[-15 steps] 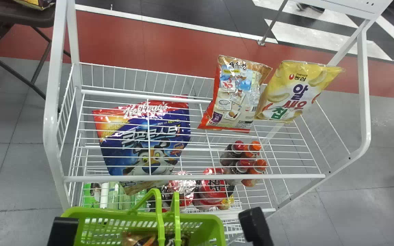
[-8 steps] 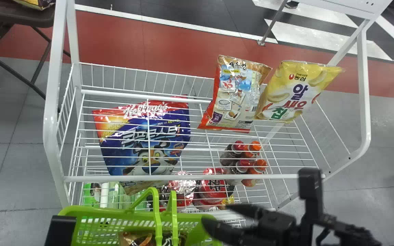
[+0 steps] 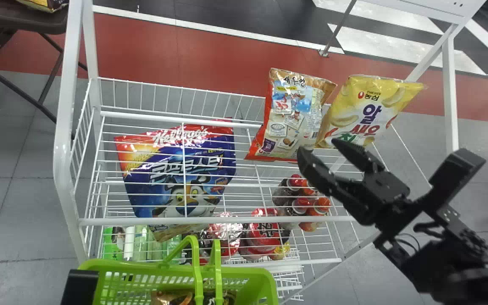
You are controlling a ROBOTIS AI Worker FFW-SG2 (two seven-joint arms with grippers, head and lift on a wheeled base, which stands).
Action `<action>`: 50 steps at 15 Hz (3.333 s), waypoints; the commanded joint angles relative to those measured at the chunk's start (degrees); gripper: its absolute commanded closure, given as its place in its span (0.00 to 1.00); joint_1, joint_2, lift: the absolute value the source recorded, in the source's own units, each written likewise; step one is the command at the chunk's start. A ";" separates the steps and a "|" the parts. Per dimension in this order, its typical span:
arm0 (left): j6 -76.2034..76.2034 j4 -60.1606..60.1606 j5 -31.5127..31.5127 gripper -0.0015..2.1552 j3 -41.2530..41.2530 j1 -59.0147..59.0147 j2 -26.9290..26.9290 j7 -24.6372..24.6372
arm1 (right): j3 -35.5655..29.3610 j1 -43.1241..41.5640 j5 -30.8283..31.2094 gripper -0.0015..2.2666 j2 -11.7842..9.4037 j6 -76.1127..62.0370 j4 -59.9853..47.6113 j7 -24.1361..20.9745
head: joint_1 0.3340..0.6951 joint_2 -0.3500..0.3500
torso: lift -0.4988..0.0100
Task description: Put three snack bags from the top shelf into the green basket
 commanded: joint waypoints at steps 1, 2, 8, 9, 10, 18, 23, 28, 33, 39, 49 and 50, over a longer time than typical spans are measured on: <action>0.00 -0.11 -0.25 0.99 -0.17 -0.02 -0.15 0.15 | 2.26 -6.16 3.65 0.06 -0.06 -1.13 5.11 -2.21 | 1.00 0.00 | 0.88; 0.18 -0.02 -0.25 0.99 -0.17 -0.02 -0.15 0.15 | 2.88 -8.09 4.70 0.06 -0.14 -0.96 6.87 -3.44 | 1.00 0.00 | 0.88; 0.88 0.07 -0.60 0.99 -0.53 -0.98 -0.15 0.85 | 6.39 -15.57 9.45 0.06 -0.58 1.68 14.43 -8.19 | 1.00 0.00 | 0.88; 0.88 0.07 -0.60 0.99 -0.53 -1.07 -0.15 0.85 | 7.01 -16.80 9.62 0.07 -0.85 1.86 16.18 -7.75 | 1.00 0.00 | 0.88; 0.88 0.15 -0.51 0.99 -0.53 -1.25 -0.15 0.85 | 7.54 -18.20 9.89 0.07 -1.11 2.56 17.94 -6.78 | 1.00 0.00 | 0.88; 1.93 -0.11 -0.25 1.00 -0.70 -1.42 -0.15 0.85 | 8.41 -18.99 9.89 0.95 -1.90 6.07 18.12 -3.53 | 1.00 0.00 | 0.88; 2.18 -0.99 -0.33 0.99 -1.40 -0.90 -0.15 1.11 | 5.51 -14.60 6.46 0.98 -1.99 5.90 13.02 -2.83 | 1.00 0.00 | 0.88; 2.18 -1.08 -0.42 0.99 -1.49 -0.81 -0.15 1.11 | -4.24 -6.78 -3.82 0.98 -0.94 12.93 -1.39 2.36 | 1.00 0.00 | 0.88; 0.70 -0.28 -0.60 0.99 -1.76 -0.28 -0.15 0.76 | -20.33 -3.00 -16.22 0.98 1.53 40.88 -15.90 6.84 | 1.00 0.00 | 0.88; 0.35 -0.20 -0.77 0.99 -1.58 -0.28 -0.15 0.58 | -27.09 0.78 -17.36 0.98 4.34 64.73 -24.60 9.48 | 1.00 0.00 | 0.88; 0.00 -0.37 -0.68 0.99 -1.67 -0.63 -0.15 0.15 | -8.72 8.60 -11.03 0.98 2.76 64.73 -16.60 10.27 | 1.00 0.00 | 0.88; 0.00 -0.37 -0.77 0.99 -1.58 -0.63 -0.15 0.15 | -6.97 8.69 -10.85 0.98 2.40 64.73 -15.10 10.27 | 1.00 0.00 | 0.88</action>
